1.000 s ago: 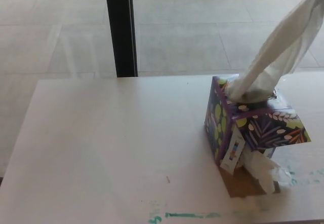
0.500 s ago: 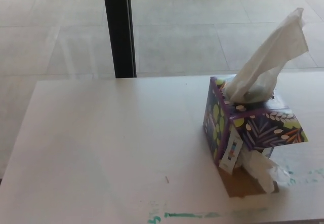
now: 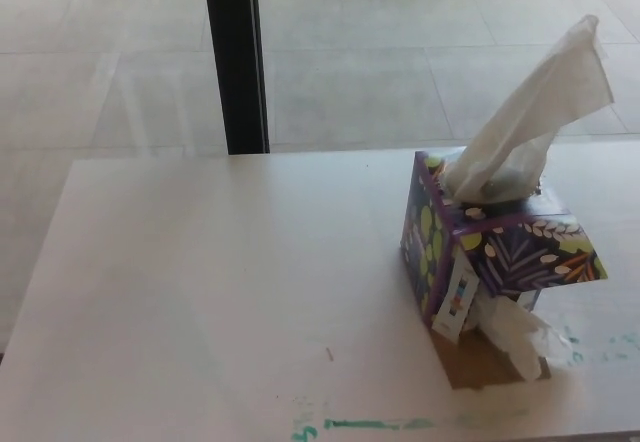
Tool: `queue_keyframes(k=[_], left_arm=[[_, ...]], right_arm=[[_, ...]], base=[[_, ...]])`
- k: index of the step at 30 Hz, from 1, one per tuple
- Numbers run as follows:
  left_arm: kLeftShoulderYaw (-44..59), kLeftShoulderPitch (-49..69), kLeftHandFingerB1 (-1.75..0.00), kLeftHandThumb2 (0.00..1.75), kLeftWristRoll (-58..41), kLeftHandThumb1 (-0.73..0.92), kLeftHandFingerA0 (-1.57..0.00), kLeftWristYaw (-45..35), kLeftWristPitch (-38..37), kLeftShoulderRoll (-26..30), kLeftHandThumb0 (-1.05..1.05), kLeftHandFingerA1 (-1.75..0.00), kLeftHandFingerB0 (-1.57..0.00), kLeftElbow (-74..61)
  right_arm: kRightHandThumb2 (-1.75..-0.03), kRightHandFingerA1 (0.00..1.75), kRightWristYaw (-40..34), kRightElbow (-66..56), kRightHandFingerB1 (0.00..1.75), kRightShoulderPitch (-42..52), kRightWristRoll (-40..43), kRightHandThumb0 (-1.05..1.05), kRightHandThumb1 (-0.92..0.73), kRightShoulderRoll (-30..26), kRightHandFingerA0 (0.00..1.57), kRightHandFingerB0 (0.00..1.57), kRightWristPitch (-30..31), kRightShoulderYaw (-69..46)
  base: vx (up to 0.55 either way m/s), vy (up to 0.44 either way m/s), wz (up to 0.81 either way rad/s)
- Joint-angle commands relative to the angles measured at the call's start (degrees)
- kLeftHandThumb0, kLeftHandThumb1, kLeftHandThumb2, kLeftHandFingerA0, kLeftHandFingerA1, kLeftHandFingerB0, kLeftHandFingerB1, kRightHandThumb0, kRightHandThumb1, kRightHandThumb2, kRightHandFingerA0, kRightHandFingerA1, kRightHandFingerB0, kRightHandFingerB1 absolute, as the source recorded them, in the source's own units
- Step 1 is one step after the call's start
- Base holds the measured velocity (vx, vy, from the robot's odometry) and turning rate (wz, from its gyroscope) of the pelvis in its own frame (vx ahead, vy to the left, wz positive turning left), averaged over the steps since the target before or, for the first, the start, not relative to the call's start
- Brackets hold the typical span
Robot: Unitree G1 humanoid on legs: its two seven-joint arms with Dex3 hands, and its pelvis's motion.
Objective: The robot uses its right hand to pull out a tissue from the tissue box kept in the middle of the desk and put it on the right side
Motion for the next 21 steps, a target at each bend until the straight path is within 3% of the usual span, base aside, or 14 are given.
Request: queue_keyframes(k=[1, 2, 3, 7, 8, 9, 10, 11, 12, 16, 18, 19, 20, 21], left_arm=[[0.11, -0.14, -0.36, 0.74, -0.18, 0.92, -0.16, 0.00, -1.04, -0.22, -0.87, -0.36, -0.35, -0.02], [-0.02, -0.28, -0.35, 0.74, 0.04, 0.92, -0.17, 0.45, -0.97, -0.29, -0.88, -0.36, -0.35, -0.02], [0.12, -0.35, -0.35, 0.74, -0.13, 0.92, -0.19, 0.39, -0.74, -0.34, -0.88, -0.37, -0.35, 0.01], [-0.85, -0.88, -0.36, 0.76, 0.93, 0.92, -0.18, 0.77, -1.37, -0.31, -0.87, -0.39, -0.38, 0.11], [-0.25, -0.91, -0.37, 0.74, 0.23, 0.92, -0.18, 0.56, -1.36, -0.51, -0.87, -0.39, -0.42, 0.16], [0.64, -0.98, -0.52, 1.10, -0.79, 0.74, -0.17, 0.33, -0.90, -0.73, -0.84, -0.50, -0.37, 0.24], [0.90, -1.03, -0.52, 1.10, -1.03, 0.74, -0.16, 0.70, -0.83, -0.98, -0.84, -0.49, -0.36, 0.19], [0.26, -0.98, -0.37, 0.74, -0.29, 0.91, -0.15, 1.01, -1.17, -0.93, -0.89, -0.38, -0.40, 0.18], [0.30, -0.95, -0.37, 0.73, -0.33, 0.92, -0.16, 0.85, -1.13, -0.87, -0.89, -0.40, -0.42, 0.13], [0.45, -1.21, -0.36, 0.74, -0.58, 0.92, -0.15, -0.10, -0.24, -0.59, -0.88, -0.39, -0.38, 0.13], [0.69, -0.88, -0.35, 0.73, -0.78, 0.92, -0.16, 0.09, -0.54, -0.72, -0.89, -0.39, -0.38, 0.12], [0.50, -0.82, -0.36, 0.74, -0.56, 0.92, -0.17, -0.14, -0.78, -0.64, -0.90, -0.39, -0.38, 0.16], [1.43, -1.11, -0.36, 0.71, -1.55, 0.92, -0.22, -0.73, 0.49, -0.74, -0.88, -0.39, -0.39, 0.37], [1.83, -1.24, -0.36, 0.71, -1.99, 0.92, -0.22, -0.98, 1.05, -0.79, -0.88, -0.39, -0.39, 0.46]], right_arm=[[-0.63, 1.67, -1.51, 0.90, 0.99, 6.31, -5.14, -0.29, -0.63, 3.15, 0.89, 0.82, -1.52, 5.64], [-0.94, 1.31, 0.20, 0.63, 0.95, 7.19, -6.20, -0.33, -0.50, 3.27, 1.15, 0.79, 0.10, 6.98], [-0.64, 1.69, 1.70, 0.11, 0.90, 7.94, -6.84, -0.32, -0.69, 3.23, 0.86, 0.82, 1.24, 7.81], [-0.61, 1.58, 3.72, 0.61, 0.75, 10.19, -10.93, -0.32, -0.72, 2.24, 0.87, 0.84, 3.43, 11.95], [-0.65, 1.70, 6.99, 0.23, 1.26, 10.70, -10.46, -0.29, -0.74, 2.06, 0.81, 0.68, 3.74, 12.38], [-0.63, 1.75, 12.28, -0.52, 1.41, 10.91, -12.95, -0.31, -0.75, 1.71, 0.77, 0.65, 6.74, 14.29], [-0.61, 1.74, 18.13, -0.75, 1.22, 10.45, -14.86, -0.33, -0.77, 1.62, 0.76, 0.73, 9.00, 16.07], [-0.62, 1.70, 18.02, -0.72, 1.26, 11.10, -13.67, -0.32, -0.72, 1.75, 0.79, 0.78, 8.54, 15.79], [-0.62, 1.59, 20.73, -1.15, 0.87, 11.23, -14.30, -0.36, -0.75, 1.74, 0.79, 0.80, 9.95, 16.33], [-0.61, 1.42, 28.17, -2.84, 0.64, 12.22, -15.22, -0.38, -0.66, 0.49, 0.82, 0.74, 11.60, 17.64], [-0.60, 1.14, 33.82, -3.82, 0.36, 11.68, -19.10, -0.41, -0.63, 0.40, 0.55, 0.47, 14.70, 19.68], [-0.59, 0.78, 39.23, -4.93, 0.32, 11.01, -18.00, -0.39, -0.65, 0.09, 0.21, 0.20, 14.55, 19.78], [-0.75, 0.10, 41.70, -5.83, 0.12, 10.53, -18.77, -0.49, -0.47, -0.43, 0.00, 0.00, 14.67, 20.20], [-0.75, 0.10, 42.61, -6.23, 0.12, 10.36, -19.17, -0.49, -0.47, -0.65, 0.00, 0.00, 14.80, 20.41]], base=[[0.00, 0.000, 0.00], [0.00, 0.000, 0.00], [0.00, 0.000, 0.00], [0.00, 0.000, 0.00], [0.00, 0.000, 0.00], [0.00, 0.000, 0.00], [0.00, 0.000, 0.00], [0.00, 0.000, 0.00], [0.00, 0.000, 0.00], [0.00, 0.000, 0.00], [0.00, 0.000, 0.00], [0.00, 0.000, 0.00], [0.00, 0.000, 0.00], [0.00, 0.000, 0.00]])
